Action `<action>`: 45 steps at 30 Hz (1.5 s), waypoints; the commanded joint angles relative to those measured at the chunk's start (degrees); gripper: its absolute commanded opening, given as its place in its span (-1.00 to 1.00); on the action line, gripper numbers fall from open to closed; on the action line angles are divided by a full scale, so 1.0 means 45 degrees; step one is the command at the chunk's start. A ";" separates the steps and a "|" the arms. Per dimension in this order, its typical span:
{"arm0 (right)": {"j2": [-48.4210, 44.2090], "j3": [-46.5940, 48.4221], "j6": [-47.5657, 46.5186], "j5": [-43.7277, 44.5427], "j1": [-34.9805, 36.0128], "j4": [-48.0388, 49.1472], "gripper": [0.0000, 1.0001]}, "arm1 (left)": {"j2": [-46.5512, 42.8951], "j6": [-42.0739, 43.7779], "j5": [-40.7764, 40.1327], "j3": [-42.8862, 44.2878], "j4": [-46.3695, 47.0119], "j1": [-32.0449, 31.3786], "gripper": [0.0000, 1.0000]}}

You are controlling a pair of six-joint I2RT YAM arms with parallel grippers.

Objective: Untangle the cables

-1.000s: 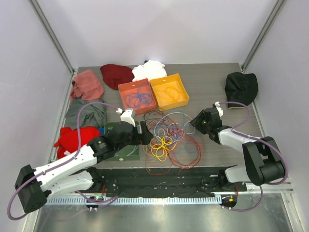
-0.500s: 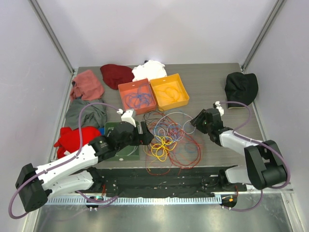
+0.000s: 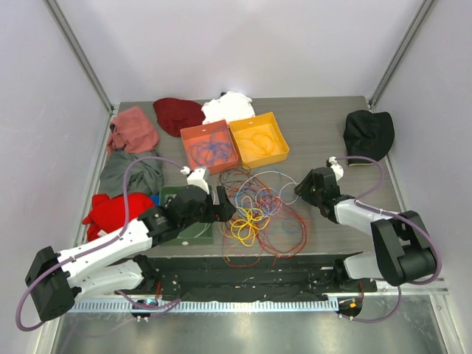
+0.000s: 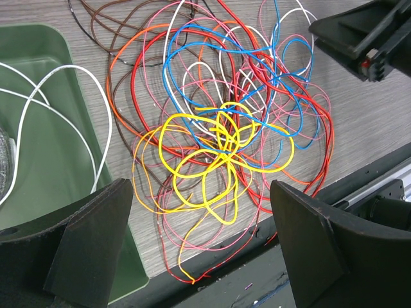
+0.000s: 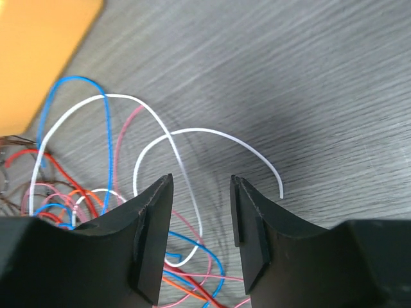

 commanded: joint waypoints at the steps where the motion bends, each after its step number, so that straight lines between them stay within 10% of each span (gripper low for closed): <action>1: 0.0501 -0.0001 -0.0005 -0.0130 -0.0009 0.0984 -0.06 | -0.0175 -0.0131 0.0042 -0.0047 0.0508 0.0010 0.86; 7: 0.0794 -0.0040 -0.0024 -0.0384 0.0011 0.1453 -0.15 | 0.0019 -0.0170 0.0042 -0.0048 0.0566 -0.0009 0.86; 13: -0.0020 0.0057 -0.0005 -0.0326 -0.0009 0.1104 -0.98 | 0.0060 -0.0170 0.0081 0.0011 0.0546 0.0010 0.86; 20: -0.5760 0.2513 -0.1249 0.0239 0.1727 -0.1218 -0.98 | -0.0467 0.0239 -0.0874 0.0245 0.0039 0.0010 0.86; 32: -0.6471 0.9739 -0.2114 -0.2471 0.2140 -0.5069 -0.98 | -0.2127 0.2055 -0.1736 0.1398 0.0545 0.0010 1.00; 45: -0.7662 0.8925 -0.1353 -0.3625 0.2159 -0.6007 -0.98 | -0.2600 0.4829 0.0900 -0.0808 0.8375 0.0010 1.00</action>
